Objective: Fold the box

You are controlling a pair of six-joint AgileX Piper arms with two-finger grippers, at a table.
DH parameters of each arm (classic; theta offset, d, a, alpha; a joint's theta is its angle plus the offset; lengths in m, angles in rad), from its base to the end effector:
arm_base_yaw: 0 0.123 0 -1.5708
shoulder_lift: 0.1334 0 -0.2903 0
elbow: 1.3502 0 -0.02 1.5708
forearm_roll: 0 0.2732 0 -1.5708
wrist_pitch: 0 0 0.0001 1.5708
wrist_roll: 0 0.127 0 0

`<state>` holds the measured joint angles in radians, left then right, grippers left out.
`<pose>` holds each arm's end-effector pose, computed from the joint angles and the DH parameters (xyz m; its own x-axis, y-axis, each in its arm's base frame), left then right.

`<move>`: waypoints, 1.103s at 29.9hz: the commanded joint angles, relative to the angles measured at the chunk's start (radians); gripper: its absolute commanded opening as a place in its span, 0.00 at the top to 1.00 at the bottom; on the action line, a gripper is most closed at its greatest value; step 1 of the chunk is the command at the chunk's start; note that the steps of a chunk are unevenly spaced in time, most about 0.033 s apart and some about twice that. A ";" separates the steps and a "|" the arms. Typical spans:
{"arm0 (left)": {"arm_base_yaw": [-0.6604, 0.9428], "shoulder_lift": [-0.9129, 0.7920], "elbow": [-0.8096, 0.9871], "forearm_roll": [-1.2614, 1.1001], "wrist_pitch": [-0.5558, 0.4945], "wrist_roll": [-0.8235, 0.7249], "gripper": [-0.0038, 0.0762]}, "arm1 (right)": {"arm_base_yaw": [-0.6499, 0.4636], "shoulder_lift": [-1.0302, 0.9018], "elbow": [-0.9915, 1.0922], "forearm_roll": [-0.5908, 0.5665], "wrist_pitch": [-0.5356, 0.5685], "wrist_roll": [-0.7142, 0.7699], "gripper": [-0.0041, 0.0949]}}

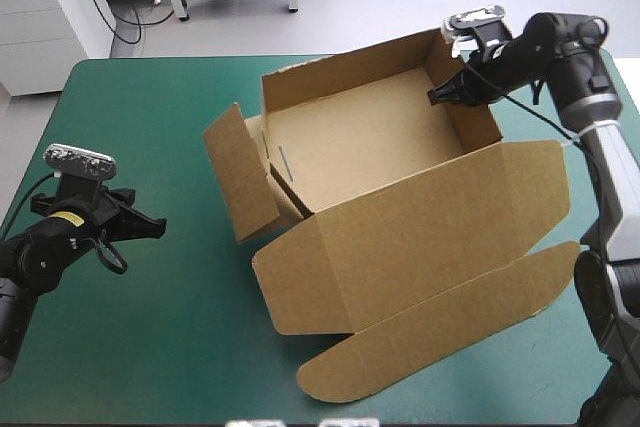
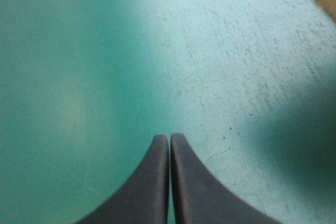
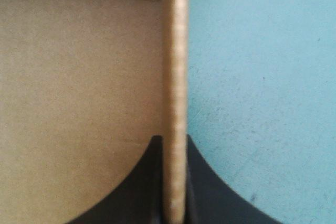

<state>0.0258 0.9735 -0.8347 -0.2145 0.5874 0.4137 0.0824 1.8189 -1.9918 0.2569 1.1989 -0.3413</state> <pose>0.2462 -0.0087 0.3143 -0.5554 0.2163 -0.8030 0.2043 0.9715 0.1204 0.4369 0.0663 0.3832 -0.7193 -0.2969 -0.6280 -0.4091 0.9117 0.0375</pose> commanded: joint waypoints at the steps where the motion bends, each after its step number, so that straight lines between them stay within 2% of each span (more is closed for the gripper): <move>1: -0.002 -0.018 -0.024 -0.017 -0.072 -0.005 0.96 | -0.088 -0.091 -0.033 0.142 -0.029 -0.060 0.98; 5: -0.002 -0.016 -0.024 -0.029 -0.081 -0.034 0.96 | -0.208 -0.112 -0.033 0.328 -0.029 -0.127 0.98; 8: -0.002 0.003 -0.024 -0.068 -0.095 -0.034 0.96 | -0.262 -0.114 -0.033 0.408 -0.029 -0.155 0.98; 14: -0.002 0.110 -0.024 -0.269 -0.163 0.021 0.93 | -0.276 -0.117 -0.014 0.429 -0.029 -0.189 0.98; 18: -0.002 0.213 -0.024 -0.537 -0.160 0.216 0.93 | -0.276 -0.117 -0.003 0.429 -0.029 -0.191 0.98; 21: 0.017 0.277 -0.024 -0.805 -0.090 0.436 0.93 | -0.276 -0.117 -0.003 0.431 -0.029 -0.191 0.98; 26: 0.110 0.378 -0.024 -1.308 0.180 0.870 0.93 | -0.276 -0.117 -0.003 0.431 -0.029 -0.191 0.98; 29: 0.171 0.430 -0.024 -1.463 0.309 0.927 0.93 | -0.276 -0.117 -0.003 0.431 -0.029 -0.191 0.98; 33: 0.188 0.493 -0.024 -1.508 0.422 0.927 0.93 | -0.255 -0.117 -0.003 0.431 -0.029 -0.191 0.98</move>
<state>0.2075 1.4611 -0.8347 -1.6149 0.8863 1.3219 -0.1843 1.7619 -1.9689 0.6183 1.2064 -0.5346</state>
